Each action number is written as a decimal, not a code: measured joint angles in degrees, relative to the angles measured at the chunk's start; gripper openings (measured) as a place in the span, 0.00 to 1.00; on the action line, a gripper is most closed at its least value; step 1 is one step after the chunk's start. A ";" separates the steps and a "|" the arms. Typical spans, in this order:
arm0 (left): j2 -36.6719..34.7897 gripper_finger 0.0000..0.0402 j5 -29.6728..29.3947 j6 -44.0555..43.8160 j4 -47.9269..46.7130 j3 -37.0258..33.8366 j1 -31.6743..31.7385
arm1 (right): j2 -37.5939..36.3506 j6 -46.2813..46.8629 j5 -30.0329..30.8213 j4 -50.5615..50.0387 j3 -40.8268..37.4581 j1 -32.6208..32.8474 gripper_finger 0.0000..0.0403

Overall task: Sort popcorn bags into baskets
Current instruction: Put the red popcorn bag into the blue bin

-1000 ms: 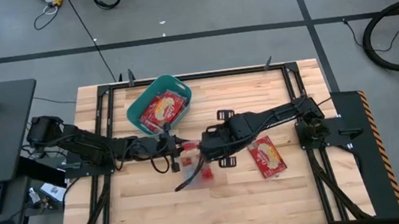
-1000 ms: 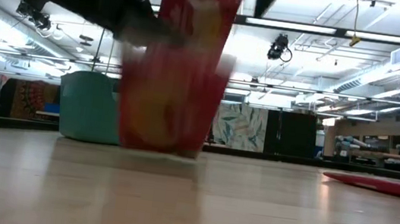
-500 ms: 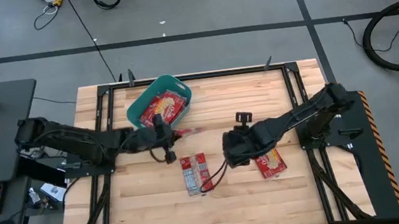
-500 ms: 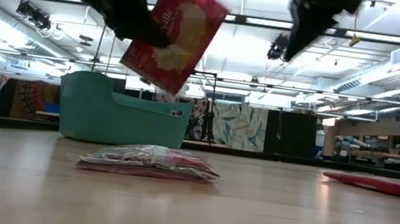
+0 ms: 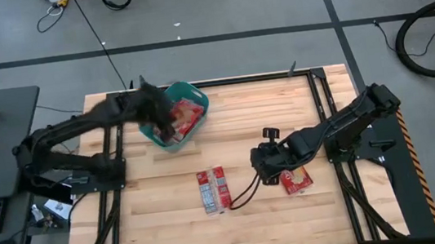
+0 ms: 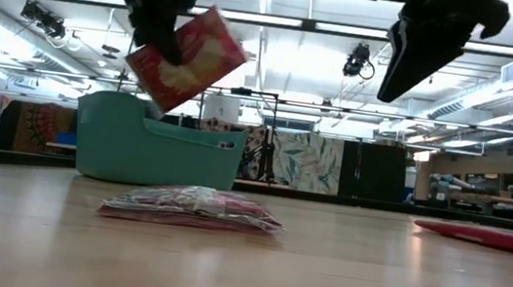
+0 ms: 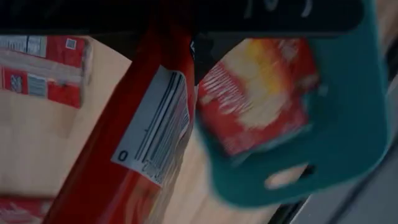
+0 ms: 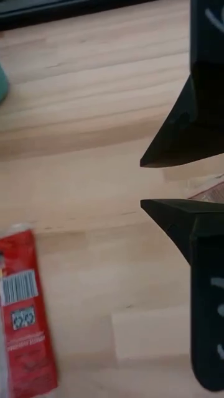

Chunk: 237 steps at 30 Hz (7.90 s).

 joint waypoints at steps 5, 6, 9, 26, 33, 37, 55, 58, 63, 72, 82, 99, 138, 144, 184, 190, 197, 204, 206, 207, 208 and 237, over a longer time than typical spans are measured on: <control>4.42 0.11 9.14 0.35 -5.51 0.10 12.73 | 0.02 -0.61 0.19 0.67 -0.18 1.02 0.24; 5.58 0.11 10.41 0.86 -5.78 0.10 14.40 | 0.02 -1.05 0.28 1.08 -0.18 1.16 0.24; 9.26 0.11 15.34 2.38 -5.85 0.12 17.86 | 0.02 -1.53 0.26 2.00 -0.18 1.27 0.24; 13.38 0.42 6.78 10.23 -9.54 6.72 20.38 | 0.09 -3.03 0.04 4.81 -0.16 1.22 0.24; 13.34 0.44 7.93 12.46 -9.27 10.75 10.95 | 0.11 -2.99 0.02 5.96 -0.13 1.22 0.24; 13.38 0.44 8.64 13.51 -6.68 7.70 0.09 | 0.11 -2.75 0.00 6.09 -0.13 1.50 0.24; 14.12 0.44 -10.78 1.20 11.87 -6.74 -33.86 | 3.36 -12.03 -7.17 39.18 -11.33 3.00 0.24; 16.04 0.44 -10.95 -1.07 14.86 -7.85 -35.52 | 7.34 -14.92 -7.18 45.10 -10.91 3.66 0.24; 20.43 0.44 -10.93 -3.40 18.46 -7.78 -36.84 | 15.13 -21.15 -7.49 47.13 -5.53 4.98 0.24; 21.23 0.44 -11.24 -9.28 9.92 -6.55 -37.47 | 25.71 -29.32 -11.60 50.45 1.98 7.24 0.39; 20.53 0.44 -12.42 -12.43 3.59 -3.50 -40.49 | 32.31 -33.48 -6.59 56.02 2.51 6.99 0.59; 20.53 0.44 -12.31 -11.53 6.84 -3.50 -42.96 | 33.33 -36.04 -0.85 52.59 2.53 6.80 0.14; 20.66 0.41 -22.37 -2.14 22.19 -3.55 -49.12 | 13.66 -10.23 -17.02 50.25 2.38 0.85 0.03; 20.64 0.27 -21.96 -4.36 20.64 -3.55 -47.79 | 13.66 -10.88 -17.13 51.19 2.40 0.81 0.03; 10.35 0.09 15.34 18.60 -16.93 8.34 17.79 | 2.54 -10.34 -4.09 27.88 1.96 0.18 0.35; 14.51 0.12 15.15 21.89 -16.85 8.34 21.21 | 2.54 -10.34 -4.07 28.12 1.07 0.18 0.35; 14.98 0.34 0.38 24.07 -15.59 8.41 19.19 | 2.54 -10.09 -4.07 27.87 -0.88 -0.22 0.35; 13.77 0.52 -9.04 23.47 -13.54 10.23 15.03 | 2.23 -9.16 -4.72 25.35 -0.88 -0.24 0.35; 13.77 0.55 -8.95 22.60 -13.66 10.95 13.66 | 2.02 -7.42 -5.82 21.50 -0.86 -0.35 0.35; 13.77 0.57 -8.98 22.14 -14.02 11.50 13.00 | 1.93 -5.97 -6.31 18.76 -0.86 -0.52 0.35; 13.77 0.58 -8.96 21.05 -14.29 12.05 12.16 | 1.90 -4.14 -7.24 15.91 -0.86 -0.75 0.35; 13.86 0.51 2.55 4.47 -5.22 6.81 -22.07 | 2.76 13.29 -23.42 18.58 -20.05 -3.08 0.35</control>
